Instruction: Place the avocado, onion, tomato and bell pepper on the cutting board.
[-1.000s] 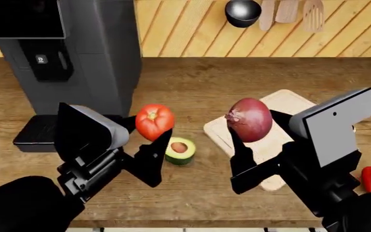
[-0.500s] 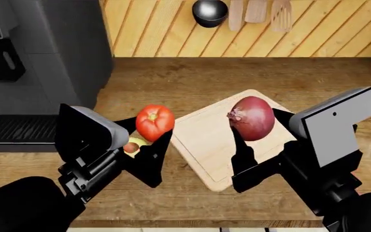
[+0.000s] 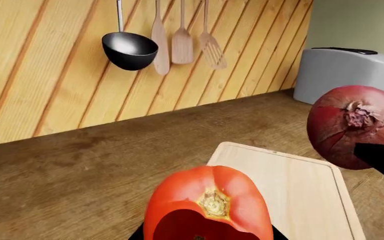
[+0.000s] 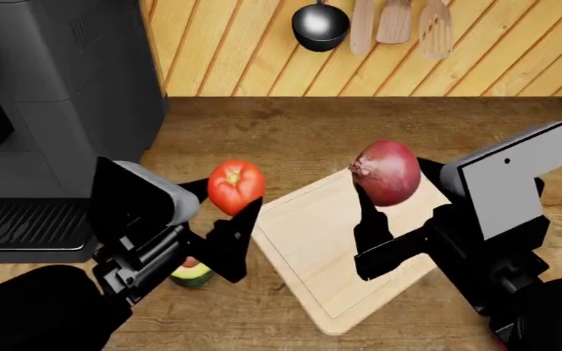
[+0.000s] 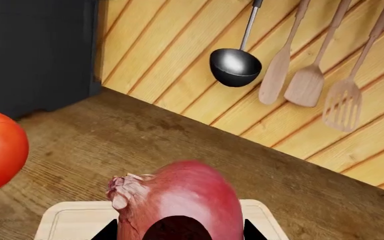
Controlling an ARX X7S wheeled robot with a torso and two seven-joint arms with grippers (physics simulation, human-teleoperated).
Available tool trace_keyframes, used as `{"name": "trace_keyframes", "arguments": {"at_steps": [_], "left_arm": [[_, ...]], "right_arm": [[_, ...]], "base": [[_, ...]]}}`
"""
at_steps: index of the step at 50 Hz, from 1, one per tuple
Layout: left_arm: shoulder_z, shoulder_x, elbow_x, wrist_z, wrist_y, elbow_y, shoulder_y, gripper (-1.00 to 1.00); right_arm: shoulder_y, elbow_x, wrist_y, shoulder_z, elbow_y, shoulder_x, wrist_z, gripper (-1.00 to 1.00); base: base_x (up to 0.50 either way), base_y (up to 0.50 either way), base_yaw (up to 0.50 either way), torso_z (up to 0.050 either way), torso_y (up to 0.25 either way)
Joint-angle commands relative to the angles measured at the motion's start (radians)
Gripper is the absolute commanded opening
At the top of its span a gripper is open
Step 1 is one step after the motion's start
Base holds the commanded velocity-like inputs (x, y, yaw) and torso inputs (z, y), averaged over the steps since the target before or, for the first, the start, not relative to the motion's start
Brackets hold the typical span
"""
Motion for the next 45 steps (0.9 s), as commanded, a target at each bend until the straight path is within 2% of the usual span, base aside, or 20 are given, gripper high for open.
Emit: {"name": "trace_keyframes", "arguments": {"at_steps": [1, 5, 12, 20, 24, 32, 45], "left_arm": [[0.016, 0.001, -0.034, -0.017, -0.024, -0.001, -0.025, -1.00], [0.037, 0.005, -0.056, -0.027, -0.063, -0.027, -0.060, -1.00], [0.082, 0.027, -0.058, -0.028, -0.114, -0.097, -0.148, -1.00], [0.113, 0.050, -0.046, -0.020, -0.139, -0.168, -0.213, -1.00], [0.113, 0.052, -0.078, -0.041, -0.157, -0.133, -0.216, -1.00], [0.140, 0.097, -0.093, -0.062, -0.204, -0.250, -0.278, -1.00], [0.162, 0.150, -0.087, -0.026, -0.192, -0.367, -0.332, -1.00]], "right_arm": [[0.137, 0.106, 0.070, -0.040, 0.089, 0.006, 0.014, -1.00], [0.292, 0.207, 0.152, -0.098, 0.175, 0.004, 0.013, -1.00], [0.507, 0.212, 0.284, -0.184, 0.353, -0.029, -0.065, -1.00], [0.629, 0.101, 0.375, -0.259, 0.486, -0.052, -0.212, -1.00], [0.677, 0.023, 0.398, -0.310, 0.548, -0.072, -0.317, -1.00], [0.743, -0.229, 0.340, -0.483, 0.677, -0.106, -0.599, -1.00], [0.708, -0.438, 0.151, -0.615, 0.883, -0.157, -0.775, -1.00]], "base": [[0.00, 0.00, 0.00, 0.000, 0.000], [0.00, 0.00, 0.00, 0.000, 0.000], [0.00, 0.00, 0.00, 0.000, 0.001], [0.00, 0.00, 0.00, 0.000, 0.000], [0.00, 0.00, 0.00, 0.000, 0.000], [0.00, 0.00, 0.00, 0.000, 0.000], [0.00, 0.00, 0.00, 0.000, 0.000]]}}
